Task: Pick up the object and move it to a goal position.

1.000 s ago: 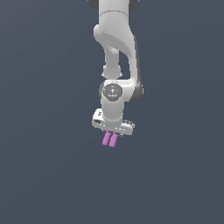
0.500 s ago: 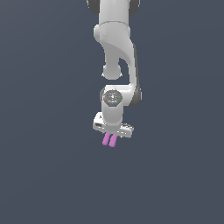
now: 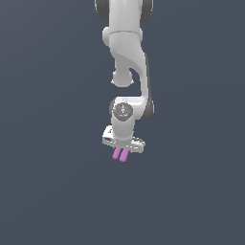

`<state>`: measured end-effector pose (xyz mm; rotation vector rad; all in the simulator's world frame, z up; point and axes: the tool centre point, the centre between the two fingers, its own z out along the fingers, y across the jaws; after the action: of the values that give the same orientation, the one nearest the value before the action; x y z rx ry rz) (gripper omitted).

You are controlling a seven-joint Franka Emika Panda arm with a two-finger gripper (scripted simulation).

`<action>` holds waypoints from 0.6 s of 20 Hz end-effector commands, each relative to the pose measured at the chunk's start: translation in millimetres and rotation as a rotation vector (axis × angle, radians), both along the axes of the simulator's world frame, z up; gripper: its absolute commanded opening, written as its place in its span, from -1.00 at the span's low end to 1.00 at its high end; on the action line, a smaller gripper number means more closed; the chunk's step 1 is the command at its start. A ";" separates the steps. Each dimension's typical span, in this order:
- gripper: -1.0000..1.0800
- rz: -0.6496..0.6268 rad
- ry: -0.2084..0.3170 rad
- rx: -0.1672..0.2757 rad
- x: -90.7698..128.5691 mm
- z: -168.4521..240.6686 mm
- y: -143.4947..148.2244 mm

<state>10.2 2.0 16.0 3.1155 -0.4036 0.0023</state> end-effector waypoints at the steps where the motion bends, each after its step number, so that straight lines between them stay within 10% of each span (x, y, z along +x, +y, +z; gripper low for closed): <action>1: -1.00 0.001 0.002 0.000 -0.5 -1.6 0.7; 12: -1.00 0.000 0.000 0.000 -1.6 2.9 -2.7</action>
<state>9.2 0.8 17.3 3.1159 -0.4032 0.0020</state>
